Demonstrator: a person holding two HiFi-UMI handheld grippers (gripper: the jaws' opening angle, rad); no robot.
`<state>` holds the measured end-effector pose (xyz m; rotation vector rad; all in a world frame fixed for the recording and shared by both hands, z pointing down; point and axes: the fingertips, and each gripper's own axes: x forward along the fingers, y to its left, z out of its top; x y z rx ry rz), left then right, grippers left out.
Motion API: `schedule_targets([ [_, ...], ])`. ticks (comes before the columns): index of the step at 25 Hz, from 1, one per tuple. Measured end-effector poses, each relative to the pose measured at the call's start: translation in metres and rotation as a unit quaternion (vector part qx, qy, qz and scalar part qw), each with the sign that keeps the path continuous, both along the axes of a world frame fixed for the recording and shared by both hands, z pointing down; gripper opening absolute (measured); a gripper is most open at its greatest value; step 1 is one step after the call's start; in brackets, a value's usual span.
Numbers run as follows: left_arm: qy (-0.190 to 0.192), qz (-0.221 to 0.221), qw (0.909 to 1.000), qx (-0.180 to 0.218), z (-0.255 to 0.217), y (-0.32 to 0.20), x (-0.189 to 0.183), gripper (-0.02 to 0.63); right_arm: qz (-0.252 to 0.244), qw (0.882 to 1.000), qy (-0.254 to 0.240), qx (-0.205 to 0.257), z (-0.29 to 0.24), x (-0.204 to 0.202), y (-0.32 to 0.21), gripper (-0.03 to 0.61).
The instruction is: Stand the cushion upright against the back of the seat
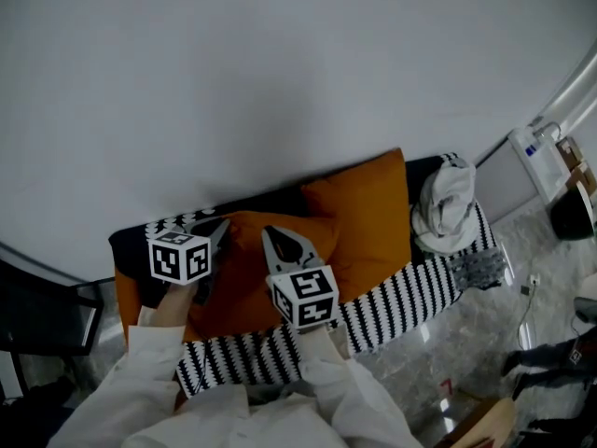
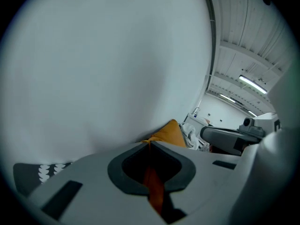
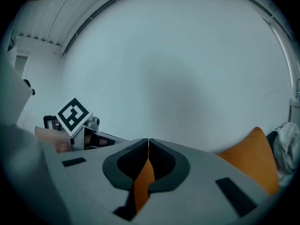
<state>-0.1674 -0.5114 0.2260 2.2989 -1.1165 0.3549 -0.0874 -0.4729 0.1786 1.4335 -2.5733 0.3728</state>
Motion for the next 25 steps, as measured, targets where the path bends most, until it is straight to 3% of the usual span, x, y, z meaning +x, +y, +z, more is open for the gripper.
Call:
schedule_targets([
  [14,0.01,-0.009,0.9988,-0.047,0.034,-0.053,-0.028,0.014,0.0,0.999,-0.011,-0.04,0.037,-0.016,-0.032,0.014],
  [25,-0.017,-0.006,0.9995,-0.025,0.038,-0.055,-0.033,0.014,0.008,0.999,-0.012,-0.039,0.037,-0.016,-0.025,0.014],
])
